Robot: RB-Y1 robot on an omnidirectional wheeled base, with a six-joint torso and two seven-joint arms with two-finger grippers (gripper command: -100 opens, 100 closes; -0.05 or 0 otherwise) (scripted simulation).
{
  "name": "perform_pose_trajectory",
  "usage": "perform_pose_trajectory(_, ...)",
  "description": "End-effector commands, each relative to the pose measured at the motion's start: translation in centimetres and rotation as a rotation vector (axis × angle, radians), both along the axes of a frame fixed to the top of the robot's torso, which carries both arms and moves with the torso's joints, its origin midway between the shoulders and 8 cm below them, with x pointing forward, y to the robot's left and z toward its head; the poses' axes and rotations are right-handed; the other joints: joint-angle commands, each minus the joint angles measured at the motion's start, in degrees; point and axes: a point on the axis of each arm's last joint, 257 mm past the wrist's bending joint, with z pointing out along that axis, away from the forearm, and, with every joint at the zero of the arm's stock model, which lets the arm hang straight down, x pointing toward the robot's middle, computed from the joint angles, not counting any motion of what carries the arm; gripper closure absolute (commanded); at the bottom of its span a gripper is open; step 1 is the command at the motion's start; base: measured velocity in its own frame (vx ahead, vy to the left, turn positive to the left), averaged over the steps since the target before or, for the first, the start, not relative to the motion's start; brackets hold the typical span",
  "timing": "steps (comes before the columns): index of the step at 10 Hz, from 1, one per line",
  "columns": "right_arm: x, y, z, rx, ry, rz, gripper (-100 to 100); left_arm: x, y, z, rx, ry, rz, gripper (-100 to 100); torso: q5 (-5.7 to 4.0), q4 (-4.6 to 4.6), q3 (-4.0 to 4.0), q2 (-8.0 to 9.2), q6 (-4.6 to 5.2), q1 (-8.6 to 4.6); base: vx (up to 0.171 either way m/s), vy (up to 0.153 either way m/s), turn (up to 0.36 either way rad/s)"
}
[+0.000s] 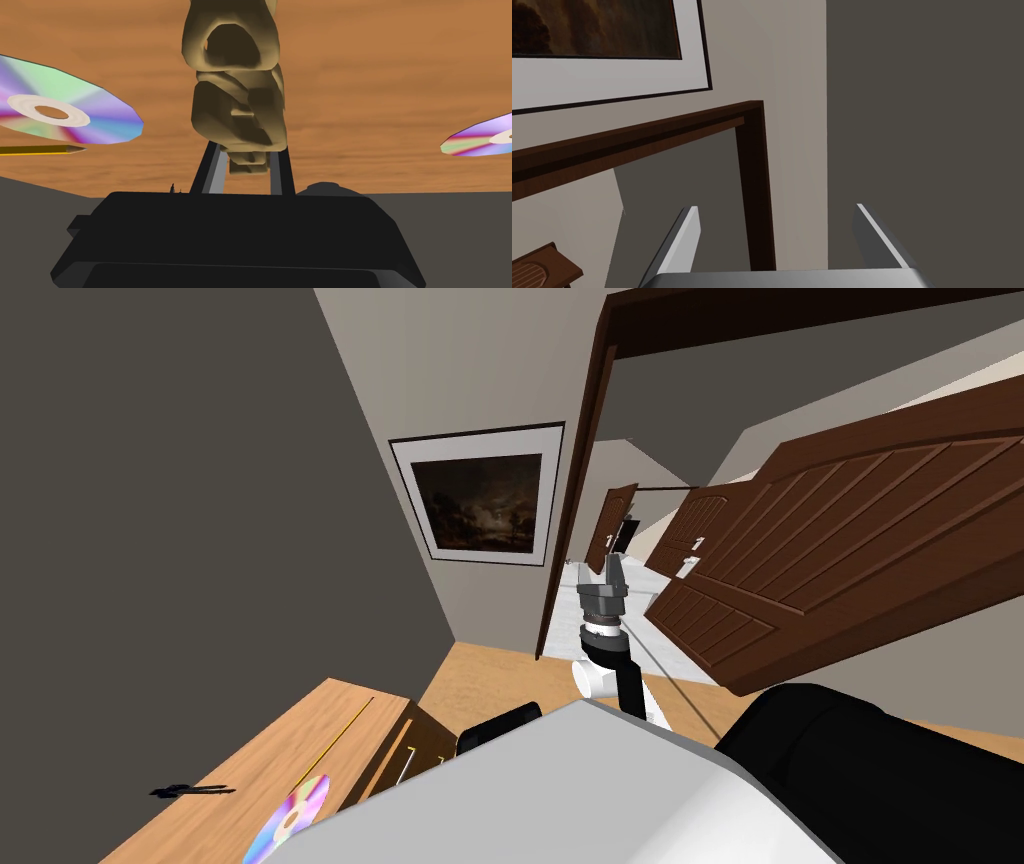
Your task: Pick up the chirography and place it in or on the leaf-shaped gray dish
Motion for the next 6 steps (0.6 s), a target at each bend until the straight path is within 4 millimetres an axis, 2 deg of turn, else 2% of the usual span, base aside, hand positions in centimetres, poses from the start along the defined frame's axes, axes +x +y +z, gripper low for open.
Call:
perform_pose_trajectory(1, 0.0, 0.0, 0.0, 0.0, 0.0, 0.0, 0, 0.0, 0.0, 0.8, 0.0, 0.002, -0.006, 100, 0.0, 0.0, 0.0, 0.0, 0.0, 0.0, 0.006, -0.037, 0.03)
perform_pose_trajectory(2, 0.0, 0.0, 0.0, 0.0, 0.0, 0.0, 0, 0.0, 0.0, 0.5, 0.0, 0.001, -0.003, 100, -0.01, 0.0, -0.01, -0.01, 0.01, -0.02, 0.003, -0.017, 0.008)
perform_pose_trajectory(3, 0.0, 0.0, 0.0, 0.0, 0.0, 0.0, 0, 0.0, 0.0, 0.5, 0.0, 0.001, -0.003, 0, 0.02, -0.01, -0.01, -0.02, 0.02, 0.06, 0.0, 0.0, 0.0)
perform_pose_trajectory(4, 0.0, 0.0, 0.0, 0.0, 0.0, 0.0, 0, 1.0, 1.3, 1.5, 0.008, 0.001, 0.009, 100, 0.03, -0.01, -0.01, -0.01, 0.02, 0.12, -0.075, 0.012, -0.137)
perform_pose_trajectory(6, 0.0, 0.0, 0.0, 0.0, 0.0, 0.0, 0, 1.8, 2.4, 2.4, 0.017, 0.001, 0.017, 100, 0.01, 0.06, 0.18, 0.33, 0.06, 0.26, -0.116, 0.016, -0.114)
